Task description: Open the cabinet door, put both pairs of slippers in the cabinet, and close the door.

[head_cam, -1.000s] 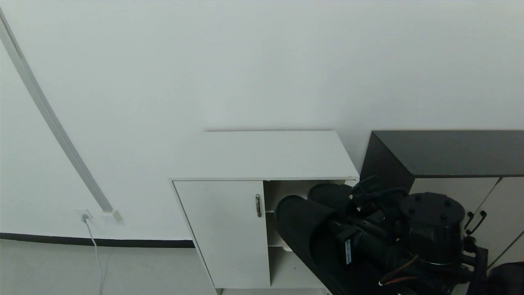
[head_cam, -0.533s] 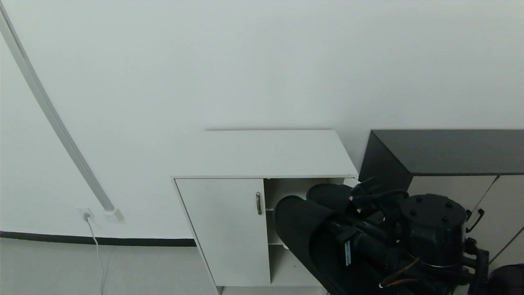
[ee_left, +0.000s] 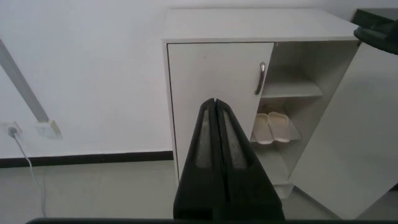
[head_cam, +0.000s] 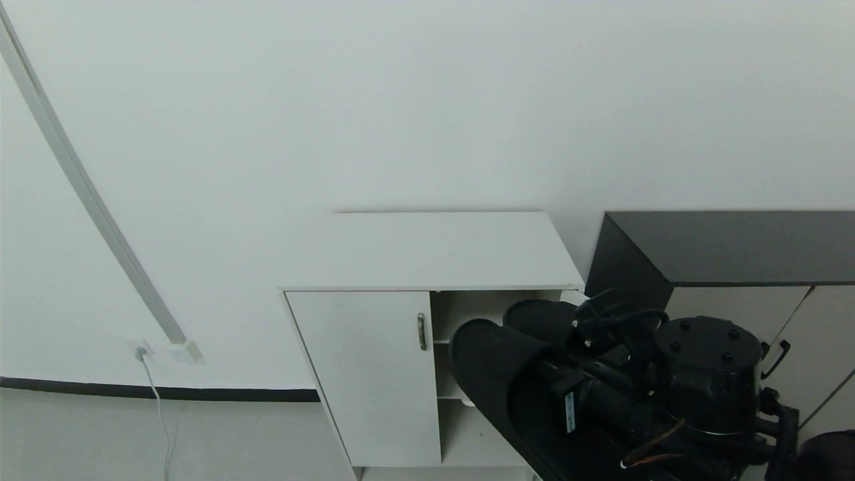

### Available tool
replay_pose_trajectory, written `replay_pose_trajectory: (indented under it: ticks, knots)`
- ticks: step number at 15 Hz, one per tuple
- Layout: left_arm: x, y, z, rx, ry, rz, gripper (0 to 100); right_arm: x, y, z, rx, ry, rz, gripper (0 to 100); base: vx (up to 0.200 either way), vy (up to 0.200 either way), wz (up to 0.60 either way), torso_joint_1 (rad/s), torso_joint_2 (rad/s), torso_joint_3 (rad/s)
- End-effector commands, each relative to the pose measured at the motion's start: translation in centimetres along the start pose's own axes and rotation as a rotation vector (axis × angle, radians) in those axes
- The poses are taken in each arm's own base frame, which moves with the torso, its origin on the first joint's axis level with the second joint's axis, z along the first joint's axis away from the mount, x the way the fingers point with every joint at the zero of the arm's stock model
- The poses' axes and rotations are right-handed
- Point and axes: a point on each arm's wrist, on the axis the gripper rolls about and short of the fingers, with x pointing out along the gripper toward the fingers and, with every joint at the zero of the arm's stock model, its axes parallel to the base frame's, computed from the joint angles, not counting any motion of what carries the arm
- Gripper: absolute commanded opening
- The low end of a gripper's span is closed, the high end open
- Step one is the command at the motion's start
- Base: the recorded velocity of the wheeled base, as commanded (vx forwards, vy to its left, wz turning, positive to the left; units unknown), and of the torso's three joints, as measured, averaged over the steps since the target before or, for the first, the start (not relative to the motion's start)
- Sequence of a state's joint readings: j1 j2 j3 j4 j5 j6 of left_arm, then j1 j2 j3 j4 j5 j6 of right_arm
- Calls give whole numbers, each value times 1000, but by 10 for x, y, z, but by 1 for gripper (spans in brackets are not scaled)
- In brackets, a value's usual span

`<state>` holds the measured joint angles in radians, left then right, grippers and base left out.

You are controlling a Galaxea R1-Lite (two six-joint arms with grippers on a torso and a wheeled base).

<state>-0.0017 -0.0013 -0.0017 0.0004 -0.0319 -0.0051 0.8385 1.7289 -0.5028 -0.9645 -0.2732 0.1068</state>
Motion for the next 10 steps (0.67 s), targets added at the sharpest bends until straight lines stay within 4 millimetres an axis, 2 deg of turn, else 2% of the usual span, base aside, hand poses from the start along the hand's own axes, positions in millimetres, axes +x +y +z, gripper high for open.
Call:
replay_pose_trajectory:
  ticks: [1,5,10]
  knots:
    - [0,0,0,-1,1,1,0,0,0,0,-1,1,1,0,0,0,0,0,0,0]
    - [0,0,0,-1,1,1,0,3,0,-4,-5,15,-2,0,0,0,0,0,0,0]
    - [0,0,0,-1,1,0,0,2,1,-4,-6,17,-1,0,0,0,0,-150,354,190]
